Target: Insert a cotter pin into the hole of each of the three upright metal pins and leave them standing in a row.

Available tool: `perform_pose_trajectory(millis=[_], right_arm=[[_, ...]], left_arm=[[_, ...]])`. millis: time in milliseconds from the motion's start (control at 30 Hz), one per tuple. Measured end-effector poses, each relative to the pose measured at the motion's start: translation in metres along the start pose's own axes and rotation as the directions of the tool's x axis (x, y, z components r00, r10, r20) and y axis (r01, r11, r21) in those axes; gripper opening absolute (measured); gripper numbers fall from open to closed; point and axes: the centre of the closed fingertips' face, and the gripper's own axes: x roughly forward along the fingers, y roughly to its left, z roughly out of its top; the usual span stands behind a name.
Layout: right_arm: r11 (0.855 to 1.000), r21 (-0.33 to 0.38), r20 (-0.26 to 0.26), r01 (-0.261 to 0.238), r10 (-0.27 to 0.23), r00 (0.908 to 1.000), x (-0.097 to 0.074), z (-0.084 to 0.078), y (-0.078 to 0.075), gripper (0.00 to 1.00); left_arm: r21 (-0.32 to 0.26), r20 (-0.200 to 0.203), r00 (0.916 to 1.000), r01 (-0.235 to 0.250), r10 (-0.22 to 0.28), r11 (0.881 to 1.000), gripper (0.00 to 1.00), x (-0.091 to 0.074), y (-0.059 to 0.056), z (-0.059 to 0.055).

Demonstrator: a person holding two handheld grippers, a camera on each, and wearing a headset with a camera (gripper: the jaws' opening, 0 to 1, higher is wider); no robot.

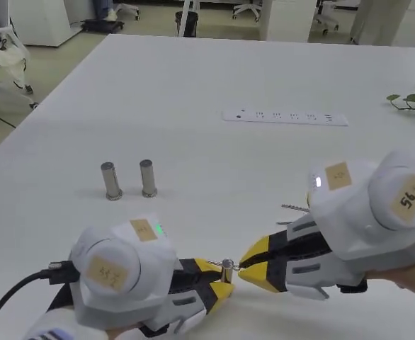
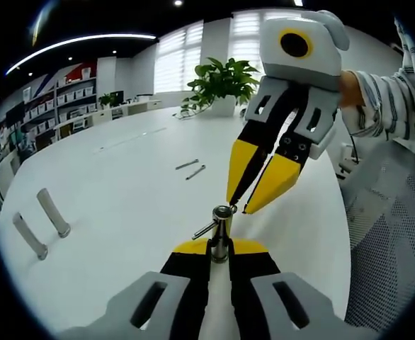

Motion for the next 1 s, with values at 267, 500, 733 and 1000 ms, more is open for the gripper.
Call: perform_pose_trajectory(millis=[267, 500, 733, 1000], right_arm=[[1.0, 0.027, 0.009, 0.011, -0.011, 0.9999, 0.005, 0.001, -0.003, 0.1], [0.999, 0.036, 0.023, 0.023, -0.024, 0.9995, 0.008, 0.005, -0.004, 0.11], [0.999, 0.029, 0.025, 0.017, -0.018, 0.9995, 0.013, 0.01, -0.003, 0.12], [0.999, 0.032, 0.012, 0.016, -0.016, 0.9998, 0.017, 0.008, -0.003, 0.12]], left_arm=[[-0.021, 0.0, 1.0, 0.0, 0.0, 1.0, 0.09, -0.002, 0.001, 0.001], [-0.027, -0.002, 0.9999, 0.012, -0.013, 1.0, 0.19, -0.011, 0.005, 0.003], [-0.041, -0.003, 0.9998, 0.022, -0.022, 0.999, 0.43, -0.021, 0.009, 0.002], [-0.061, -0.009, 0.9993, 0.035, -0.036, 0.998, 0.67, -0.027, 0.009, -0.002]])
